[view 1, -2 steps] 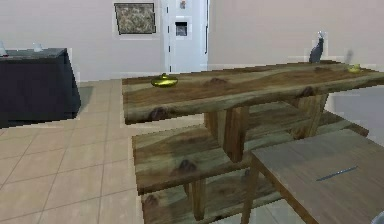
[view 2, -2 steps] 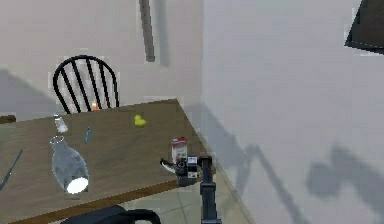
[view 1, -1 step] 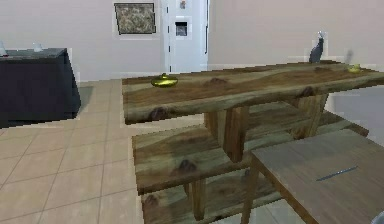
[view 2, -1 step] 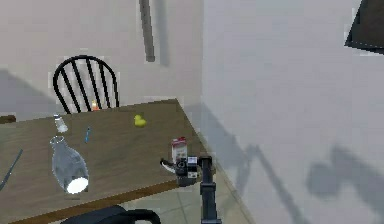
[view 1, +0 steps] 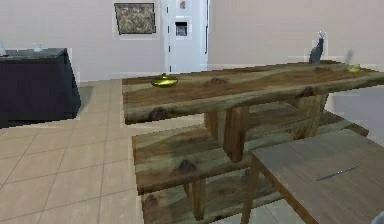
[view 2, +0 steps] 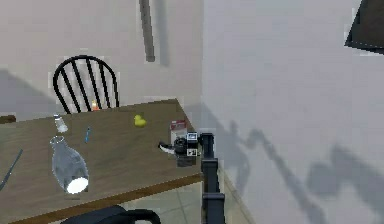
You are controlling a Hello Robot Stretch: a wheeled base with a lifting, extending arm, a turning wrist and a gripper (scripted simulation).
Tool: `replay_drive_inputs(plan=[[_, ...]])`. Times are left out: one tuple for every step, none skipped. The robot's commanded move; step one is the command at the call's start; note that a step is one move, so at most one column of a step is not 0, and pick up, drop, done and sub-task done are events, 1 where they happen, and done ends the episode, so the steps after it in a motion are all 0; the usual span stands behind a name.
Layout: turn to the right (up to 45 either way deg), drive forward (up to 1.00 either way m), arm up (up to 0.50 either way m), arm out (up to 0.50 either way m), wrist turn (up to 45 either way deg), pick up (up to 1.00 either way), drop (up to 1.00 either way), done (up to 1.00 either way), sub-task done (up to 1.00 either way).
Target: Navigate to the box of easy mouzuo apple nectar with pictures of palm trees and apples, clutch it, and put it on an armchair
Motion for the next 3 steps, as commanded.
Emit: replay_drive_inputs(plan=[[0.0, 0.00, 0.26, 0.00, 0.0, 0.00, 0.00, 0.00, 0.00], [0.0, 0.00, 0.00, 0.00, -45.0, 0.00, 0.00, 0.00, 0.00], [0.0, 0.00, 0.00, 0.00, -45.0, 0.00, 0.00, 0.00, 0.00]])
